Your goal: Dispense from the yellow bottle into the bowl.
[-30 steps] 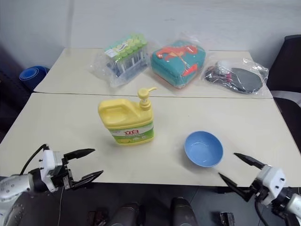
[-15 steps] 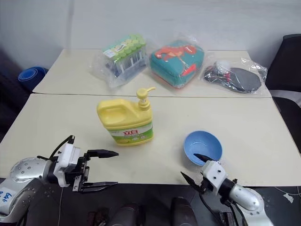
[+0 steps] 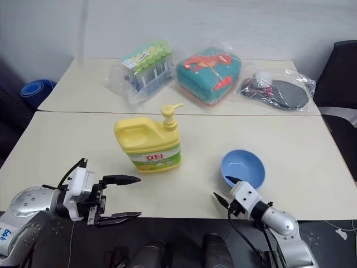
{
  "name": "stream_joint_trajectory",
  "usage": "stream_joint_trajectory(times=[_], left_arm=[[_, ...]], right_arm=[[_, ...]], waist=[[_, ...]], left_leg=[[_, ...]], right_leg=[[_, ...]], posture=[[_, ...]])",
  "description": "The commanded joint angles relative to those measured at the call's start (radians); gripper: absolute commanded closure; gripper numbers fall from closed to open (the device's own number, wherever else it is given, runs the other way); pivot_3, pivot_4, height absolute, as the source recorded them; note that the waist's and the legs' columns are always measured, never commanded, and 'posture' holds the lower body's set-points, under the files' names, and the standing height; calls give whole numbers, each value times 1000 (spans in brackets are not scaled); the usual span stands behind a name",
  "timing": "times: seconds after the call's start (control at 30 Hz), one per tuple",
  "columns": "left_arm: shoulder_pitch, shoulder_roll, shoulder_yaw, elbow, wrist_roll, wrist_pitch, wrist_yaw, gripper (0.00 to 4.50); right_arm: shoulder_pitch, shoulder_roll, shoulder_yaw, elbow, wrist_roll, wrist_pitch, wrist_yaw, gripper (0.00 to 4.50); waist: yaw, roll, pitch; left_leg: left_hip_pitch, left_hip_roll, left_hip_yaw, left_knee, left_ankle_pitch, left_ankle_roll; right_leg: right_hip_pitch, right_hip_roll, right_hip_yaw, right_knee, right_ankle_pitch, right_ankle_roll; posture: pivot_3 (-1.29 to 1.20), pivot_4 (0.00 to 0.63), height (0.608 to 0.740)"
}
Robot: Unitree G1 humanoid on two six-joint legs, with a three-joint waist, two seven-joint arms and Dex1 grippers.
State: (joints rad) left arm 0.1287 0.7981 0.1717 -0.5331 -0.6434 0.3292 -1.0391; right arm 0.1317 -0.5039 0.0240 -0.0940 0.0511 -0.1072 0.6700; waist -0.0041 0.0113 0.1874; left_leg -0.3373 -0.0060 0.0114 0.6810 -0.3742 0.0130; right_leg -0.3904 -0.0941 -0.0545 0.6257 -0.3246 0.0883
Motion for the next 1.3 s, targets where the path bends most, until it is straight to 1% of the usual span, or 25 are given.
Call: stream_joint_trajectory(times=[0.03,0.1,0.17,0.23,0.3,0.33,0.37,0.57,0.73,0.83,0.87,1.07,1.2,1.27,1.3], left_arm=[[-15,-9,36,-25,-40,12,17,0],[-18,-10,35,-26,-41,16,20,0],[-17,-13,30,-27,-37,16,22,0],[-18,-17,27,-26,-33,16,25,0],[-15,-20,27,-30,-33,16,28,0],[-13,-20,28,-31,-33,16,28,0],[-11,-21,29,-33,-33,16,29,0],[-8,-18,36,-29,-31,15,30,0],[-11,-25,23,-30,-28,13,36,0],[-27,-29,13,-24,-26,13,38,0],[-34,-30,12,-22,-27,15,39,0],[-50,-30,33,-19,-35,23,49,0],[-49,-34,68,-33,-74,50,72,0],[-53,-28,89,-48,-108,76,85,0],[-57,-15,106,-65,-147,106,89,0]], right_arm=[[-8,-26,-11,-29,9,2,10,1263],[-15,-35,-11,-35,19,8,22,1263],[-10,-36,-11,-49,72,60,54,1263],[-10,-40,-10,-58,93,101,67,1263],[-12,-41,-20,-66,77,107,41,546],[-12,-41,-24,-71,71,113,32,355],[-13,-42,-26,-75,66,113,25,43],[5,-53,-64,-139,80,125,2,16],[8,-75,-84,-150,95,197,12,16],[-3,-82,-79,-141,101,232,27,530],[-7,-86,-74,-138,101,239,36,801],[-32,-84,-64,-119,104,244,59,2971],[-52,-93,-65,-114,97,225,74,4442],[-71,-106,-69,-117,102,225,91,4442],[-95,-127,-69,-125,105,217,116,4442]], waist=[[1,0,0],[2,0,0],[1,0,0],[1,0,0],[1,0,0],[1,0,0],[1,0,0],[1,0,0],[2,0,0],[2,0,0],[2,0,0],[0,0,0],[1,0,0],[1,-1,0],[0,-1,0]], left_leg=[[0,0,0,0,0,0],[0,0,0,0,0,0],[0,0,0,0,0,0],[0,0,0,0,0,0],[0,0,0,0,0,0],[0,0,0,0,0,0],[0,0,0,0,0,0],[0,0,0,0,0,0],[0,0,0,0,0,0],[0,0,0,0,0,0],[0,0,0,0,0,0],[0,0,0,0,0,0],[0,0,0,0,0,0],[0,0,0,0,0,0],[0,0,0,0,0,0]], right_leg=[[0,0,0,0,0,0],[0,0,0,0,0,0],[0,0,0,0,0,0],[0,0,0,0,0,0],[0,0,0,0,0,0],[0,0,0,0,0,0],[0,0,0,0,0,0],[0,0,0,0,0,0],[0,0,0,0,0,0],[0,0,0,0,0,0],[0,0,0,0,0,0],[0,1,0,0,0,0],[0,0,0,0,0,0],[0,0,0,0,0,0],[0,0,0,0,0,0]], posture=[[0,150,740],[0,150,740],[0,150,740],[0,150,740],[0,150,740],[0,150,740],[0,150,740],[0,150,740],[0,150,740],[0,150,740],[0,150,740],[0,150,740],[0,150,740],[0,150,740],[0,150,740]])
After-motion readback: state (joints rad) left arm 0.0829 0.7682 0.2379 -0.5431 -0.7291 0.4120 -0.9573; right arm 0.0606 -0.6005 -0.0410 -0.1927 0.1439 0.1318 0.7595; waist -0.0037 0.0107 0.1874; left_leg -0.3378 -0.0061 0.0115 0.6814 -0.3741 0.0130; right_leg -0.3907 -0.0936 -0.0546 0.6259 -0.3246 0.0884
